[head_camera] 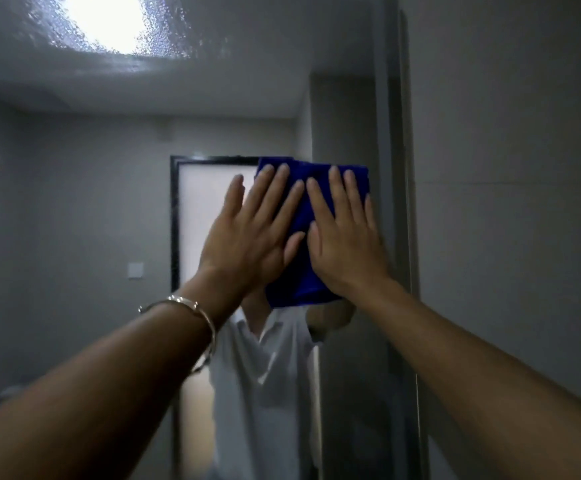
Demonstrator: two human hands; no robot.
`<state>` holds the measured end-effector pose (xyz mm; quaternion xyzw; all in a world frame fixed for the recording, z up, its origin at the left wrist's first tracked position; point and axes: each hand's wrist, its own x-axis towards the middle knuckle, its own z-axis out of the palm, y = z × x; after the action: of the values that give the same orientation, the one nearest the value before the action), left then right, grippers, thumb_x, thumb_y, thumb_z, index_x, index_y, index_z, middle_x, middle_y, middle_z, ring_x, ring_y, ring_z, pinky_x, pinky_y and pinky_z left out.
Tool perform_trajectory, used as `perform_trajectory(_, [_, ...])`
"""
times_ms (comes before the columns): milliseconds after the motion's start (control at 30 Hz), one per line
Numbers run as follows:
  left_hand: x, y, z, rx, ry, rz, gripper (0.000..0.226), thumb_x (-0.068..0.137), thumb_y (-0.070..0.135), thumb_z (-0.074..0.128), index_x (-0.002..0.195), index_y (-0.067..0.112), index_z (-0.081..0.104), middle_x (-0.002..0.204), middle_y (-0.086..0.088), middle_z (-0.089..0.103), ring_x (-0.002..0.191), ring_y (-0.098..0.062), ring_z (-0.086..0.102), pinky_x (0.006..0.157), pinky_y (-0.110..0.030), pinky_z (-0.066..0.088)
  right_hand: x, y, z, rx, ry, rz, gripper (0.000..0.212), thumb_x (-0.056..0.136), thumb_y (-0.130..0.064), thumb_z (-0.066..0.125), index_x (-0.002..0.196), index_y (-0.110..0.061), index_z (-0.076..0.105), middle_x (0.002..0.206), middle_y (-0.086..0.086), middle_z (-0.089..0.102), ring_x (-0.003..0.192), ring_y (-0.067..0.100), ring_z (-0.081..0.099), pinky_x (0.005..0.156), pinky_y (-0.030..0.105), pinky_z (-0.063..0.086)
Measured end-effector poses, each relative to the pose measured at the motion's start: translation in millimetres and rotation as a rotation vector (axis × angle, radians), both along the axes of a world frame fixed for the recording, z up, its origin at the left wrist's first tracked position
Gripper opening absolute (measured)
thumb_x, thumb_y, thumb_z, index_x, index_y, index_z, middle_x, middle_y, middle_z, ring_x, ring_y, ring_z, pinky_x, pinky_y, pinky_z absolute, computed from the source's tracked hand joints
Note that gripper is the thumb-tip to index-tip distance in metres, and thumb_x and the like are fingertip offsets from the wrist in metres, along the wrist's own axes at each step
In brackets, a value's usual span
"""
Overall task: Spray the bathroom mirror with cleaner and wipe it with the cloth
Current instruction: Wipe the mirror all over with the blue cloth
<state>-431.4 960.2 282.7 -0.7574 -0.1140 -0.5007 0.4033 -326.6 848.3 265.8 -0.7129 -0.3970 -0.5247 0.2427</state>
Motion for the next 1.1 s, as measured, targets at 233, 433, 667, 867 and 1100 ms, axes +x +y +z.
perform_trajectory(233, [-3.9,-6.0,17.8,-0.193,-0.061,0.008,0.062,0.095,0.042,-0.001,0.147,0.01,-0.008,0.156,-0.015,-0.007,0.144,-0.029,-0.005,0.115,-0.046,0.004,-17.7,21.1,31.5,0.08,0.019,-0.038,0.056,0.101,-0.033,0.022,0.152,-0.023,0.002,0.16,0.007,-0.006,0.147,0.023,-0.01,0.117,0.042,-0.005])
perform_trajectory(433, [6.4,3.6,-34.4,-0.129,-0.099,-0.128,0.06,0.096,0.04,0.01,0.146,0.008,0.012,0.154,-0.018,0.013,0.143,-0.032,0.013,0.112,-0.047,0.014,-9.7,20.1,-25.7,0.142,-0.019,-0.009,0.058,0.095,-0.034,0.014,0.15,-0.018,0.016,0.158,0.013,0.012,0.146,0.027,0.004,0.116,0.046,0.006])
perform_trajectory(667, [4.7,2.0,-110.5,-0.189,0.021,-0.182,0.063,0.094,0.04,0.019,0.146,0.007,0.009,0.154,-0.02,0.012,0.143,-0.035,0.012,0.112,-0.055,0.018,-7.3,13.9,-106.4,0.127,-0.046,-0.064,0.052,0.099,-0.03,0.017,0.148,-0.014,0.022,0.153,0.018,0.024,0.143,0.03,0.014,0.114,0.052,0.021])
perform_trajectory(867, [-6.4,0.9,-152.8,-0.208,0.128,-0.187,0.064,0.091,0.041,0.023,0.145,0.006,0.015,0.153,-0.021,0.016,0.143,-0.034,0.007,0.109,-0.058,0.019,-8.8,4.7,-154.9,0.053,-0.014,-0.052,0.063,0.095,-0.032,0.023,0.152,-0.021,-0.002,0.156,0.009,0.01,0.145,0.025,0.001,0.115,0.043,0.006])
perform_trajectory(1100, [-10.2,-1.1,-149.6,-0.212,0.14,-0.162,0.065,0.09,0.042,0.023,0.145,0.008,0.015,0.153,-0.021,0.016,0.143,-0.034,0.006,0.109,-0.058,0.018,-21.3,1.8,-148.0,0.031,0.029,-0.102,0.062,0.089,-0.032,0.031,0.147,-0.014,0.018,0.15,0.018,0.028,0.141,0.029,0.016,0.109,0.055,0.026])
